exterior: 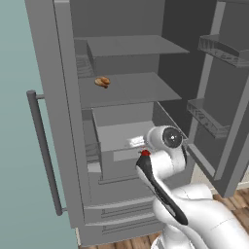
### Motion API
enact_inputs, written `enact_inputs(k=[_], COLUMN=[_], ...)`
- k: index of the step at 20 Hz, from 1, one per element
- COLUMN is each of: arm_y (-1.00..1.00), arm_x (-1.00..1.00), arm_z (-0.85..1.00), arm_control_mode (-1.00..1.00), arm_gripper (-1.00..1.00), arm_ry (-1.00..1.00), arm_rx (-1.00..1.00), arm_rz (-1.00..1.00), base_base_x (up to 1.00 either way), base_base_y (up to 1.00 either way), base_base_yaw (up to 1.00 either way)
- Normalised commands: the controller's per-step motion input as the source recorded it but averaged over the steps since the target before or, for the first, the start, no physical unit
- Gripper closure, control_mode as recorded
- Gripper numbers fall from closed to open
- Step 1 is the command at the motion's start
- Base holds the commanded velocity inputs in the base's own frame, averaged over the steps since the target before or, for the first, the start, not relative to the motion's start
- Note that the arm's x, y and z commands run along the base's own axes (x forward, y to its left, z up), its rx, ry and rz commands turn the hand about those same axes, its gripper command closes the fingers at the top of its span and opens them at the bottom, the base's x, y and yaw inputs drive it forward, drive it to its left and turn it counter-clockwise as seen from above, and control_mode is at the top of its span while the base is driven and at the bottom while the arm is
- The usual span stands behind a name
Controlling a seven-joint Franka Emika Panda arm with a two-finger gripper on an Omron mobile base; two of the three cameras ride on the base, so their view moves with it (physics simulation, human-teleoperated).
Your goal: Place the bell pepper and squash inside the fridge drawer. Close the drawer after placing the vegetables.
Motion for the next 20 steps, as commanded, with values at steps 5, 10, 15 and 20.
enact_inputs(k=[5,10,15,20], arm_y=[-0.03,0.00,0.00,-0.12], arm_x=[-0.98,-0.64,-0.43,-0.35], arm_z=[0.00,-0.12,-0.30,-0.50], arm_control_mode=[-1.00,-1.00,-1.00,-1.00], arm_gripper=[-1.00,-1.00,-1.00,-1.00], arm_ry=[-0.03,0.05,0.14,0.14], arm_rx=[0.07,0.01,0.00,0.00], arm_rz=[-0.01,0.00,0.00,-0.02], base_base_x=[0.00,0.00,0.00,0.00], base_base_y=[0.00,0.00,0.00,0.00], base_base_yaw=[0.00,0.00,0.00,0.00])
